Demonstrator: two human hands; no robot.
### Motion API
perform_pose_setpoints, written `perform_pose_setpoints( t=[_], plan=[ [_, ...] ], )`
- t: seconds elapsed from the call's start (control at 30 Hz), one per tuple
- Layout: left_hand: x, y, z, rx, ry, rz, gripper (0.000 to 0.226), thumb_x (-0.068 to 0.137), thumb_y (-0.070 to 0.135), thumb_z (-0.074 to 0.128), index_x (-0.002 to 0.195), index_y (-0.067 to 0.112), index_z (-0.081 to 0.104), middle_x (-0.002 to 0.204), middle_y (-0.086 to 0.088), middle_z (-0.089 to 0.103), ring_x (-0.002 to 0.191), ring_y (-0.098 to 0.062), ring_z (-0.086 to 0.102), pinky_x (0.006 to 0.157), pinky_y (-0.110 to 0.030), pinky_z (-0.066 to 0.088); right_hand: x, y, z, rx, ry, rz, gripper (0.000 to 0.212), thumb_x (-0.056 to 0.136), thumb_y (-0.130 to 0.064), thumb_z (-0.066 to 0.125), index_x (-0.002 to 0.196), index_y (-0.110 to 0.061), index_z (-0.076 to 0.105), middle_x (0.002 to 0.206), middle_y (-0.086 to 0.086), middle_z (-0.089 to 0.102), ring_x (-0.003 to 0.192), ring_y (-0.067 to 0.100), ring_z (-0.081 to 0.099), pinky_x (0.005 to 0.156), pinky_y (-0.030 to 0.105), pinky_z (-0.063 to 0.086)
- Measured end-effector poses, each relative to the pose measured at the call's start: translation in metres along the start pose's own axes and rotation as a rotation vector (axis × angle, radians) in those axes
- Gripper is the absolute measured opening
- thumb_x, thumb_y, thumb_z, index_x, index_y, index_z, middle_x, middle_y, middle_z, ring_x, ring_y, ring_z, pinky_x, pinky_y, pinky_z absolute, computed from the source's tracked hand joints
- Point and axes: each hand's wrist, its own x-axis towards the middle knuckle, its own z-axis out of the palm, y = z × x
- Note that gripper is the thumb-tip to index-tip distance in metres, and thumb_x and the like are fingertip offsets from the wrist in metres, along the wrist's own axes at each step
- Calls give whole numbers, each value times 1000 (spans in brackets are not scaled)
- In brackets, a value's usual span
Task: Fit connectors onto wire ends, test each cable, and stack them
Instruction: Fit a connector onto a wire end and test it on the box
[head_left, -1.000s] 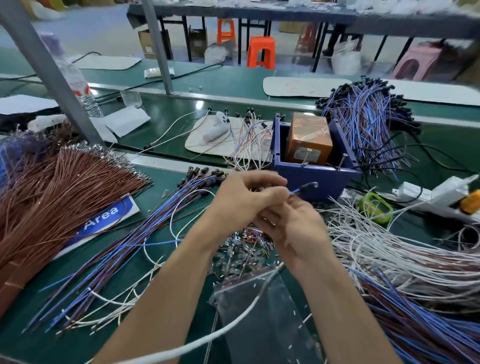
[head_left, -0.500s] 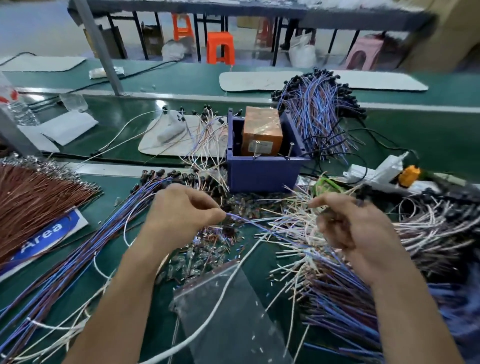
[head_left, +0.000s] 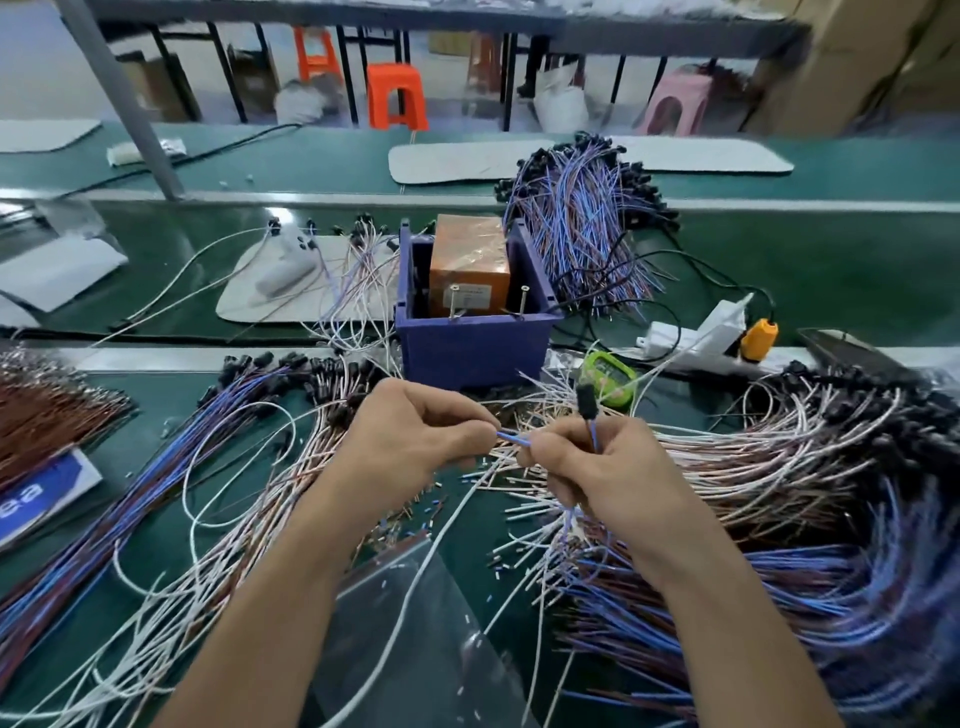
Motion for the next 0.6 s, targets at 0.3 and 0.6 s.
perform_pose_setpoints(
  t=[0.3,0.6],
  plan=[
    [4,-12,-7,-151,76,-10,14,83,3,78,78,15,83,66,-14,72,59,-17,65,58,-22,53,2,5,16,139,37,3,28,99,-15,63,76,-2,72,48,-5,37,42,6,29,43,12,26],
    [-4,-18,-43,-212,195,-51,14,74,8,84,84,18,84,84,-10,79,74,-16,74,69,-18,57,-4,5,4,247,123,29,37,103,-13,57,69,-16,72,47,-3,41,42,7,30,40,16,27]
  ],
)
